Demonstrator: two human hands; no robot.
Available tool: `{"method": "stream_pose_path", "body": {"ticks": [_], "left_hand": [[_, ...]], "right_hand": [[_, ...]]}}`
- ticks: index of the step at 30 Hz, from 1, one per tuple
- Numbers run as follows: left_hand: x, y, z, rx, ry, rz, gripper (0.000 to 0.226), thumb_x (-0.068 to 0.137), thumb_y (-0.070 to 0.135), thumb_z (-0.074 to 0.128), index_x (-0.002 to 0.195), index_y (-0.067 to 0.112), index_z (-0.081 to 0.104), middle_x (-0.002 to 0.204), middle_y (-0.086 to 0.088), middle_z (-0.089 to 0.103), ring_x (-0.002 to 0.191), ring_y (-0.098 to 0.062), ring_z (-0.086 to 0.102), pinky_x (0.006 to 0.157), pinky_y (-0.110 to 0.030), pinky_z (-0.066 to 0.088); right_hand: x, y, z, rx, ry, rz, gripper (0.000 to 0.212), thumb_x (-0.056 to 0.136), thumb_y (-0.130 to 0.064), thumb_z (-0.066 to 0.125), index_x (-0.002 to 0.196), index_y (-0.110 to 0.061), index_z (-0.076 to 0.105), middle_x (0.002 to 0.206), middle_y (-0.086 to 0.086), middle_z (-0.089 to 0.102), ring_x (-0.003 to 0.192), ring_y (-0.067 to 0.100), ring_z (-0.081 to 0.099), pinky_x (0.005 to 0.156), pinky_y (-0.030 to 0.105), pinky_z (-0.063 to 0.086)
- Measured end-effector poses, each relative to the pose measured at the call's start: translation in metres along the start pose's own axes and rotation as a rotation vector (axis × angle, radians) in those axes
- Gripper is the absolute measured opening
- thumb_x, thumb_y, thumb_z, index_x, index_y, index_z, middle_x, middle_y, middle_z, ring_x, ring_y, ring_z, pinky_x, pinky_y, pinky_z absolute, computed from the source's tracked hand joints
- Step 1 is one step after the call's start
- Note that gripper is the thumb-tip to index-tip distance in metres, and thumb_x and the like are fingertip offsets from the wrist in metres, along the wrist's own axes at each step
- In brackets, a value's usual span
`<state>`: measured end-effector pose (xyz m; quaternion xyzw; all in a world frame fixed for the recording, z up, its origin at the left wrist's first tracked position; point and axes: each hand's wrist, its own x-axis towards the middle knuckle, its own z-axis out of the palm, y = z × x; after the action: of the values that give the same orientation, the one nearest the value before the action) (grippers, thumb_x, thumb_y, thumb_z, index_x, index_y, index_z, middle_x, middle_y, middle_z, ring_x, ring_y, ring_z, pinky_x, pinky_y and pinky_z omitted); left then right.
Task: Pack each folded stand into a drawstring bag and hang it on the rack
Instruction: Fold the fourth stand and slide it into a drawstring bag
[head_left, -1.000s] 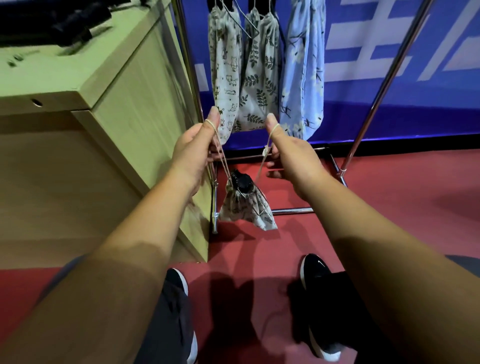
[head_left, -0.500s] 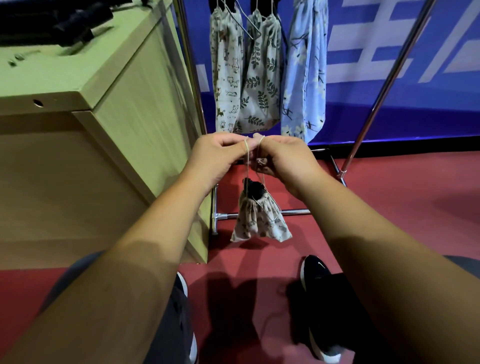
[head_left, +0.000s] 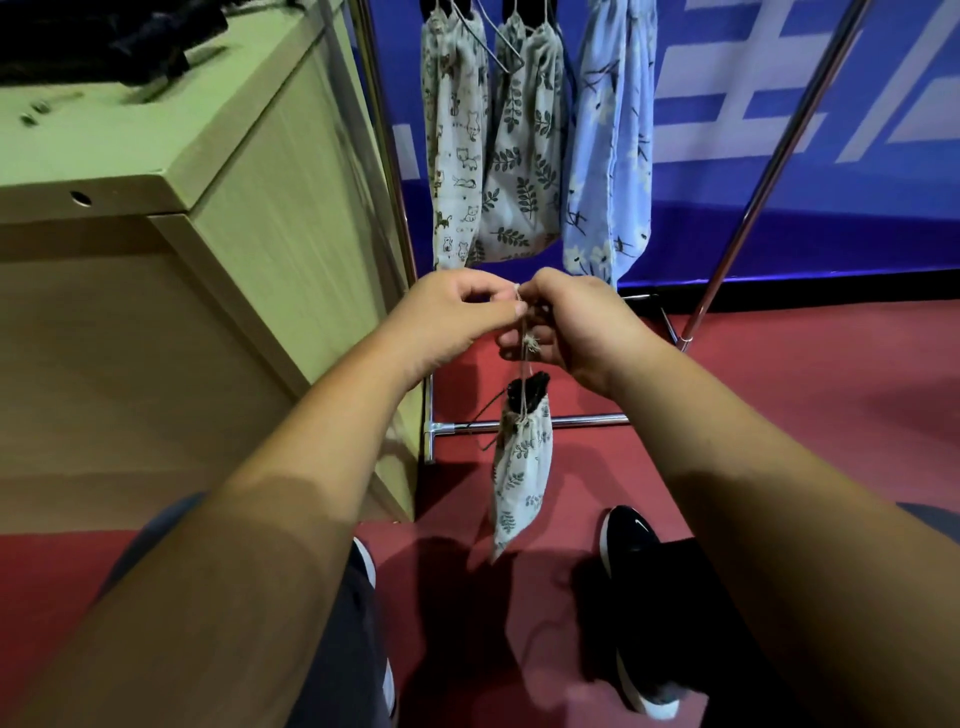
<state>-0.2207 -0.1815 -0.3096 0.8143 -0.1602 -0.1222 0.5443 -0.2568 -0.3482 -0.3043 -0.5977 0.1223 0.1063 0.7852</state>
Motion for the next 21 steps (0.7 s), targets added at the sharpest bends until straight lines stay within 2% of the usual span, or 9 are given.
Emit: {"method": "stream_pose_path", "body": {"ticks": [2,4,7,10,12,13,15,17,21], "left_hand": [[-0.002,0.005,0.001,-0.036,0.010,-0.038,0.012,0.097,0.023,0.072,0.103,0.017,0.081,0.086,0.006,0.077,0.081,-0.001,0.065,0.079,-0.023,0.051],[-0.003,0.008,0.002,-0.116,0.029,-0.079,0.026,0.097,0.008,0.058,0.107,0.019,0.080,0.083,0.006,0.075,0.082,-0.006,0.067,0.078,-0.025,0.050],[-0.004,0.007,0.001,-0.175,0.056,-0.084,0.048,0.085,-0.008,0.054,0.121,0.016,0.075,0.097,-0.001,0.077,0.090,-0.011,0.071,0.091,-0.032,0.052],[-0.017,0.009,0.008,-0.180,-0.011,-0.034,0.068,0.087,-0.023,0.048,0.141,0.016,0.061,0.114,-0.002,0.073,0.092,-0.001,0.066,0.092,-0.020,0.049],[-0.027,0.011,0.017,-0.230,-0.043,-0.001,0.063,0.092,-0.019,0.054,0.144,0.016,0.061,0.125,-0.005,0.072,0.101,-0.002,0.065,0.095,-0.019,0.051],[-0.031,0.013,0.021,-0.259,-0.050,0.021,0.057,0.093,-0.014,0.060,0.141,0.016,0.064,0.126,-0.006,0.072,0.108,-0.008,0.065,0.100,-0.024,0.051],[-0.037,0.017,0.027,-0.295,-0.052,0.028,0.044,0.090,-0.008,0.067,0.123,0.019,0.073,0.114,-0.004,0.075,0.108,-0.017,0.066,0.104,-0.035,0.050],[-0.042,0.028,0.030,-0.316,-0.065,-0.012,0.033,0.088,-0.004,0.068,0.106,0.022,0.077,0.107,-0.005,0.077,0.107,-0.021,0.067,0.099,-0.036,0.049],[-0.053,0.056,0.037,-0.364,-0.150,-0.046,0.027,0.089,0.003,0.071,0.113,0.014,0.074,0.106,-0.011,0.076,0.098,-0.024,0.064,0.079,-0.027,0.049]], "right_hand": [[-0.003,-0.001,-0.001,-0.031,0.013,-0.010,0.021,0.096,-0.009,0.052,0.097,0.000,0.072,0.072,0.010,0.072,0.057,0.024,0.065,0.066,0.040,0.062],[-0.004,-0.002,-0.004,-0.091,0.012,-0.033,0.025,0.095,-0.011,0.054,0.098,-0.002,0.077,0.078,0.009,0.075,0.057,0.021,0.061,0.062,0.035,0.057],[-0.011,-0.005,-0.006,-0.196,-0.050,-0.099,0.024,0.097,-0.013,0.059,0.101,-0.006,0.081,0.081,0.007,0.075,0.055,0.016,0.056,0.058,0.029,0.047],[-0.026,-0.012,-0.007,-0.263,-0.153,-0.144,0.023,0.103,-0.016,0.059,0.103,-0.006,0.080,0.075,0.004,0.072,0.053,0.015,0.050,0.054,0.027,0.040],[-0.038,-0.019,-0.007,-0.306,-0.172,-0.163,0.021,0.103,-0.015,0.061,0.102,-0.005,0.080,0.076,0.006,0.070,0.053,0.015,0.047,0.052,0.027,0.039],[-0.044,-0.022,-0.007,-0.322,-0.166,-0.169,0.021,0.102,-0.014,0.061,0.102,-0.001,0.078,0.076,0.008,0.069,0.052,0.015,0.046,0.052,0.027,0.038],[-0.058,-0.030,-0.008,-0.318,-0.129,-0.183,0.018,0.101,-0.010,0.062,0.100,0.004,0.072,0.071,0.007,0.064,0.048,0.014,0.042,0.052,0.027,0.032],[-0.071,-0.038,-0.011,-0.301,-0.084,-0.200,0.013,0.100,-0.010,0.063,0.096,-0.003,0.074,0.066,0.005,0.060,0.047,0.015,0.040,0.051,0.026,0.030],[-0.098,-0.063,-0.020,-0.336,-0.010,-0.218,0.018,0.099,-0.012,0.065,0.088,-0.007,0.078,0.062,0.005,0.058,0.048,0.018,0.045,0.049,0.026,0.034]]}}
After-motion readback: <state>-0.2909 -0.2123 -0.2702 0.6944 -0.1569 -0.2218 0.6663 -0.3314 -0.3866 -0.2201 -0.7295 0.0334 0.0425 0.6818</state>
